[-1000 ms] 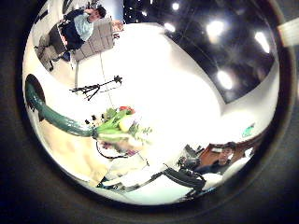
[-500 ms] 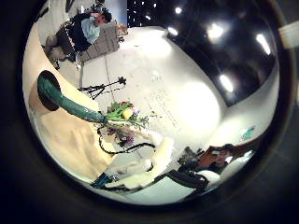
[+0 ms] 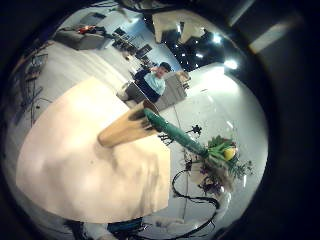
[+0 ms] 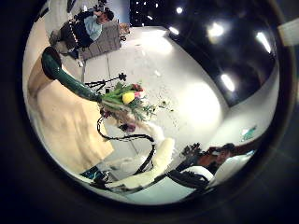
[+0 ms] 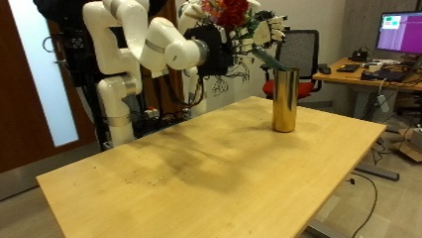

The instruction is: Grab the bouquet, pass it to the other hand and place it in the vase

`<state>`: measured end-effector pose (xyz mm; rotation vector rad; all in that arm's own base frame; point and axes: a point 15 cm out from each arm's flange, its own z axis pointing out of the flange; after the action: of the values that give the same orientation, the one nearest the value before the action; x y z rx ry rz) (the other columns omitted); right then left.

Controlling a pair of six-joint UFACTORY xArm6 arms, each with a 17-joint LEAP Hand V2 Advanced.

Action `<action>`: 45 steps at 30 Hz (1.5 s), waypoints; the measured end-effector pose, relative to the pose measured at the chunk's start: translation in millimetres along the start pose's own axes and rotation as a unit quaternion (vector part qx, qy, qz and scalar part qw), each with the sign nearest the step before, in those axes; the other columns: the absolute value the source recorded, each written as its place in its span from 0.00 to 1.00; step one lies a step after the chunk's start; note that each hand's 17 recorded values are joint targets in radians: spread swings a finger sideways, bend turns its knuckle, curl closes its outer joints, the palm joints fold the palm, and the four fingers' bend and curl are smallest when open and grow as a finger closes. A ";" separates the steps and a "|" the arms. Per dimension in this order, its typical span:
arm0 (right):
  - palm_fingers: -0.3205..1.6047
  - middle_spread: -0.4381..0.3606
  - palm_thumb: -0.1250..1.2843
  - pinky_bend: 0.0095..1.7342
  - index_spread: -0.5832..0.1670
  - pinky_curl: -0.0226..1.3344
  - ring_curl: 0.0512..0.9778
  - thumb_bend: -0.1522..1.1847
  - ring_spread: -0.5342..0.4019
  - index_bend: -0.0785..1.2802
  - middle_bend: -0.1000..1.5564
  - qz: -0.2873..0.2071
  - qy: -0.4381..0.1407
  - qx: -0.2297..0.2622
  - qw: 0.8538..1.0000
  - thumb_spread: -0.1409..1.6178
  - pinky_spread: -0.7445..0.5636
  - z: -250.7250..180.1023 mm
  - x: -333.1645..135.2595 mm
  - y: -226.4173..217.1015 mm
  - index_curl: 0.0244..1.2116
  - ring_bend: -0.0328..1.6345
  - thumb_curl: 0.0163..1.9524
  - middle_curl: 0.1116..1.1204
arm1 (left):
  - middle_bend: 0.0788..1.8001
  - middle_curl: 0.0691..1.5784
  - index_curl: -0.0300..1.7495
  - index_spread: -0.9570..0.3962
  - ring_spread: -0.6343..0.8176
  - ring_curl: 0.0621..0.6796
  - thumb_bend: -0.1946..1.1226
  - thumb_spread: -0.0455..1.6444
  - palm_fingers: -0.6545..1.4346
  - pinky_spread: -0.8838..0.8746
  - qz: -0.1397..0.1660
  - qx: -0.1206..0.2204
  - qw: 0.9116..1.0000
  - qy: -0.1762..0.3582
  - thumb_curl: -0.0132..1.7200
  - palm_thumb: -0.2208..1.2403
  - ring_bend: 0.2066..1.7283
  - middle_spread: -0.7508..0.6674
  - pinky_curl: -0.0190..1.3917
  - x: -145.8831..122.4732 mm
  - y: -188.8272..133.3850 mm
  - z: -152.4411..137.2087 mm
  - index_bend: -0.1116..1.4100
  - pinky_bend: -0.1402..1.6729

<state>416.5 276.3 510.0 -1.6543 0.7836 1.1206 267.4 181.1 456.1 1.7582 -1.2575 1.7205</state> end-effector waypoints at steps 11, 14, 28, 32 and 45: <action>0.19 0.65 0.69 0.15 0.42 0.26 0.24 0.10 0.69 0.19 0.17 0.016 -0.016 -0.018 1.000 0.63 0.76 15.8 -10.2 -30.6 0.24 0.17 0.25 0.16 | 0.06 0.10 0.12 0.77 0.83 0.26 0.12 0.49 0.27 0.84 -0.009 -0.007 1.000 0.001 0.20 0.34 0.13 0.89 0.24 -3.5 18.1 -6.9 0.16 0.20; 0.19 0.65 0.69 0.15 0.42 0.26 0.24 0.10 0.69 0.19 0.17 0.030 -0.020 -0.018 0.999 0.63 0.76 15.8 3.5 -34.7 0.24 0.17 0.25 0.16 | 0.05 0.10 0.13 0.77 0.83 0.26 0.12 0.49 0.27 0.84 -0.010 -0.004 1.000 -0.003 0.20 0.34 0.13 0.89 0.24 -5.2 19.1 -11.0 0.16 0.20; 0.24 0.63 0.69 0.14 0.42 0.26 0.24 0.10 0.66 0.19 0.17 0.023 -0.068 0.003 0.997 0.62 0.78 37.6 -45.7 -68.3 0.26 0.17 0.26 0.15 | 0.06 0.10 0.13 0.77 0.83 0.27 0.12 0.48 0.27 0.83 -0.014 -0.010 1.000 0.005 0.20 0.33 0.12 0.89 0.24 -7.3 30.7 -16.9 0.16 0.20; 0.25 0.61 0.69 0.14 0.42 0.26 0.24 0.10 0.64 0.19 0.17 0.017 -0.070 -0.004 0.997 0.61 0.78 42.2 -46.7 -65.3 0.26 0.17 0.26 0.15 | 0.06 0.11 0.13 0.77 0.83 0.27 0.12 0.48 0.28 0.83 -0.015 -0.014 1.000 0.000 0.20 0.33 0.12 0.89 0.24 -9.1 36.6 -19.5 0.16 0.19; 0.23 0.61 0.72 0.13 0.41 0.26 0.23 0.10 0.65 0.20 0.16 0.020 0.036 -0.025 0.999 0.61 0.78 -13.1 11.4 -38.2 0.27 0.15 0.27 0.14 | 0.06 0.11 0.14 0.77 0.83 0.27 0.12 0.48 0.28 0.83 -0.015 -0.016 1.000 0.000 0.20 0.33 0.12 0.88 0.24 -7.9 36.7 -20.8 0.17 0.19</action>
<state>458.3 276.9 514.4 -1.7355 0.8450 1.1219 227.2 180.5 441.0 1.7506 -1.2456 1.6742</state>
